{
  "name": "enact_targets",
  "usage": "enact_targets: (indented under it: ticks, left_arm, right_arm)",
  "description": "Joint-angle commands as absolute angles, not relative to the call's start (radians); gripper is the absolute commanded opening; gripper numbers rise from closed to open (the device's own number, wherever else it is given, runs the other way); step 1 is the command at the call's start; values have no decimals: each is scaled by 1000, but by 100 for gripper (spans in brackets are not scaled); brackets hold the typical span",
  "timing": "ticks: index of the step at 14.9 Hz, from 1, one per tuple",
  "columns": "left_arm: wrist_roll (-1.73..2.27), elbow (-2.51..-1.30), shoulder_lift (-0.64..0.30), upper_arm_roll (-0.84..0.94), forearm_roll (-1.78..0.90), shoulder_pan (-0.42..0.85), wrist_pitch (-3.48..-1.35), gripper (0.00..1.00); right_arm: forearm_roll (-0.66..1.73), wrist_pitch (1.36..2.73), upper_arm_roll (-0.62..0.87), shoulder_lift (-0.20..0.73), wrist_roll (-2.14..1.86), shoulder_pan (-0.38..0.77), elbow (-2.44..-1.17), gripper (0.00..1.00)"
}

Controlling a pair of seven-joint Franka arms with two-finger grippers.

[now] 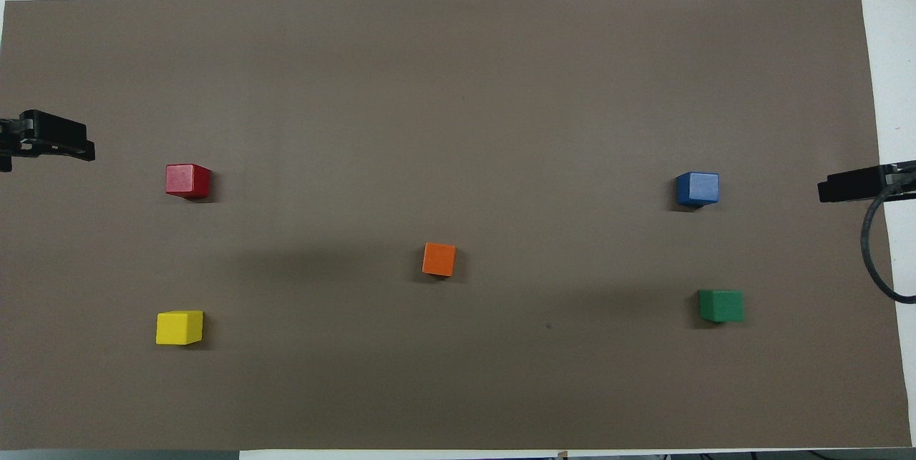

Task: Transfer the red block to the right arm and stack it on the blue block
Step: 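Reach the left gripper down to the red cube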

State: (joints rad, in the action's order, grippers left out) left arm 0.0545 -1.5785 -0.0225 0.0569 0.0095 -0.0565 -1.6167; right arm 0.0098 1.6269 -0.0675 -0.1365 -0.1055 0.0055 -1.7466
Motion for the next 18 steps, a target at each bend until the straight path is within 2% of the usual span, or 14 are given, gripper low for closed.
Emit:
enact_targets:
  ticks: [1,6,11,12,13,18]
  left_arm:
    - [38,-1558,-35,46,-3,-46,-1614,100]
    - [32,-1672,-37,49,6,-63,-1811,100]
    - [20,-1983,-60,46,29,-103,-2191,100]
    - [20,-2012,-95,46,29,-104,-2253,100]
    - [20,-2016,-139,48,29,-101,-2282,100]
    - [34,-2019,-208,48,29,-77,-2356,100]
  right_arm:
    - [8,1640,-66,-147,-120,-2,-1763,100]
    - [8,1635,-66,-147,-124,-3,-1763,100]
    - [8,1634,-66,-147,-126,-5,-1764,100]
    - [8,1634,-66,-147,-126,-5,-1763,100]
    - [8,1634,-66,-147,-126,-3,-1764,100]
    - [18,1651,-63,-146,-144,0,-1807,100]
